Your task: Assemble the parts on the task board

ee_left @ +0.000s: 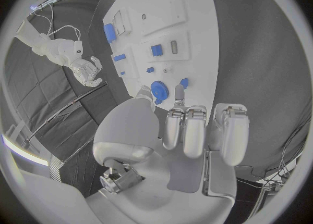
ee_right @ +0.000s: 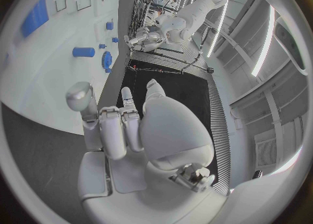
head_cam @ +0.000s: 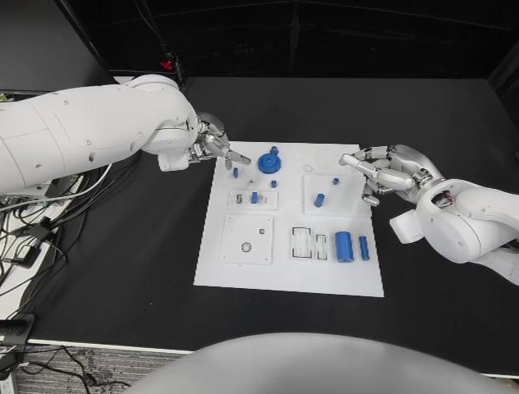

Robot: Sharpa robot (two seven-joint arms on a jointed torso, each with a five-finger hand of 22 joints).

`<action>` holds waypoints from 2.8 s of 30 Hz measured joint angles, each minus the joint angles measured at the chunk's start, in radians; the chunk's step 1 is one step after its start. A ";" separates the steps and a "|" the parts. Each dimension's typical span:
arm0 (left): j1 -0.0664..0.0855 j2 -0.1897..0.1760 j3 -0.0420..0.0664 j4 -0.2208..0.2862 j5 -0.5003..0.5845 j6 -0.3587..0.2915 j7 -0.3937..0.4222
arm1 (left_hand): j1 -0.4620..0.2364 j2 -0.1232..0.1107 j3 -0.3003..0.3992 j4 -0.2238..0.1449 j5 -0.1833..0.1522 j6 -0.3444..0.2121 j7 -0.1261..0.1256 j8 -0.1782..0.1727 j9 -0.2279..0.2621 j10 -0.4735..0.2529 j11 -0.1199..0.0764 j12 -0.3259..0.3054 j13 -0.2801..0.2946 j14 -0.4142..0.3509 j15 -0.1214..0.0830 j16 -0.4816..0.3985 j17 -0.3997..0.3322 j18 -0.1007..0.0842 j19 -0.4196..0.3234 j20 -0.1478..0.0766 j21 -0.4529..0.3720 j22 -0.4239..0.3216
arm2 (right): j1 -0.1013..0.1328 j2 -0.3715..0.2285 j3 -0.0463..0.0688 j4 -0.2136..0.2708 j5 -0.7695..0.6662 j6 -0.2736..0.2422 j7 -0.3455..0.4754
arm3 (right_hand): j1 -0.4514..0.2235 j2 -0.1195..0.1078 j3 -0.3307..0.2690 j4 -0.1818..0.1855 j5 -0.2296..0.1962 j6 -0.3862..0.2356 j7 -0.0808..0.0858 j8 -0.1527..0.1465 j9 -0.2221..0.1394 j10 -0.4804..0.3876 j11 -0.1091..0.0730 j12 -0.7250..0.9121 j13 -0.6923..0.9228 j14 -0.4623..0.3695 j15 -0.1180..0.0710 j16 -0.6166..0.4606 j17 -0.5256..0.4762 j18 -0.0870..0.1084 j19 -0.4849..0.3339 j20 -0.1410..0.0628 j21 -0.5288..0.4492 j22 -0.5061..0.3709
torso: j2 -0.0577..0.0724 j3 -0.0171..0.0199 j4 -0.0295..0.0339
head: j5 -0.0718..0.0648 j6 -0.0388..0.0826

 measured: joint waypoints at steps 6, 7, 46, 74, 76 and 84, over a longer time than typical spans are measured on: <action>-0.014 0.017 0.000 -0.028 -0.030 0.014 -0.001 | -0.002 0.002 -0.005 0.005 -0.004 0.003 -0.003 0.000 -0.005 0.000 0.000 0.000 0.000 0.000 0.000 0.000 0.000 0.000 0.000 0.000 0.000 0.000 | -0.001 0.001 0.000 -0.001 0.000 0.000 0.000 | 0.000 0.000 0.000 0.000 0.004 0.000 0.000 0.000 0.000 0.000 0.000 0.000 0.000 0.000 0.000 0.000 0.000 0.000 0.000 0.000 0.000 0.000 | 0.000 -0.0003 0.0000 | 0.005 0.014; -0.015 0.018 -0.001 -0.031 -0.033 0.015 -0.002 | -0.005 0.005 -0.011 0.005 -0.004 0.004 -0.004 -0.004 -0.006 0.000 0.000 0.000 0.000 0.000 0.000 0.000 0.000 0.000 0.000 0.000 0.000 0.000 | -0.001 0.001 0.000 -0.001 0.000 0.000 0.000 | 0.000 0.000 0.000 0.000 0.004 0.000 0.000 0.000 0.000 0.000 0.000 0.000 0.000 0.000 0.000 0.000 0.000 0.000 0.000 0.000 0.000 0.000 | 0.000 -0.0003 0.0000 | 0.005 0.016; -0.059 0.142 0.000 -0.188 -0.117 0.019 -0.027 | 0.043 0.086 -0.013 0.002 0.017 0.029 0.000 -0.054 -0.052 0.000 0.000 0.000 0.000 0.000 0.000 0.000 0.000 0.000 0.000 0.000 0.000 0.000 | -0.005 0.007 0.000 -0.003 0.000 0.000 0.001 | 0.002 0.002 0.000 0.000 0.004 0.000 0.000 0.000 0.000 0.000 0.000 0.000 0.000 0.000 0.000 0.000 0.000 0.000 0.000 0.000 0.000 0.000 | -0.001 0.0011 0.0000 | 0.014 0.048; -0.063 0.151 0.000 -0.204 -0.128 0.059 -0.017 | 0.122 0.138 -0.027 0.002 0.065 0.140 -0.024 -0.128 -0.106 -0.002 -0.002 0.004 0.004 0.000 0.000 0.000 0.000 0.000 0.000 0.000 0.000 0.000 | -0.005 0.008 0.000 -0.004 -0.001 0.000 0.000 | 0.004 0.004 0.000 0.000 0.004 0.000 0.000 0.000 0.000 0.000 0.000 0.000 0.000 0.000 0.000 0.000 0.001 0.000 -0.004 0.004 0.000 0.000 | -0.001 0.0012 0.0009 | 0.006 0.034; -0.063 0.151 0.000 -0.204 -0.128 0.060 -0.014 | 0.141 0.139 -0.021 0.001 0.089 0.146 -0.027 -0.139 -0.112 -0.002 -0.006 0.006 0.005 0.002 -0.002 0.000 0.000 0.000 0.000 0.000 0.000 0.000 | -0.005 0.007 0.000 -0.004 -0.001 0.000 0.000 | 0.004 0.004 0.000 0.000 0.004 0.000 0.000 0.000 0.000 0.000 0.000 0.000 0.000 0.000 0.000 0.000 0.001 0.000 -0.004 0.004 0.000 0.000 | -0.001 0.0012 0.0009 | 0.005 0.032; -0.063 0.151 0.000 -0.205 -0.129 0.059 0.002 | 0.196 0.128 -0.004 0.001 0.127 0.150 -0.029 -0.167 -0.128 -0.003 -0.015 0.009 0.006 0.000 -0.010 0.000 0.000 0.000 0.000 0.000 0.000 0.000 | -0.005 0.007 0.000 -0.003 -0.002 0.000 -0.001 | 0.004 0.004 0.000 0.000 0.004 0.000 0.000 0.000 0.000 0.000 0.000 0.000 0.000 0.000 0.000 0.000 0.001 0.000 -0.004 0.004 0.000 0.000 | -0.001 0.0008 0.0009 | -0.001 0.028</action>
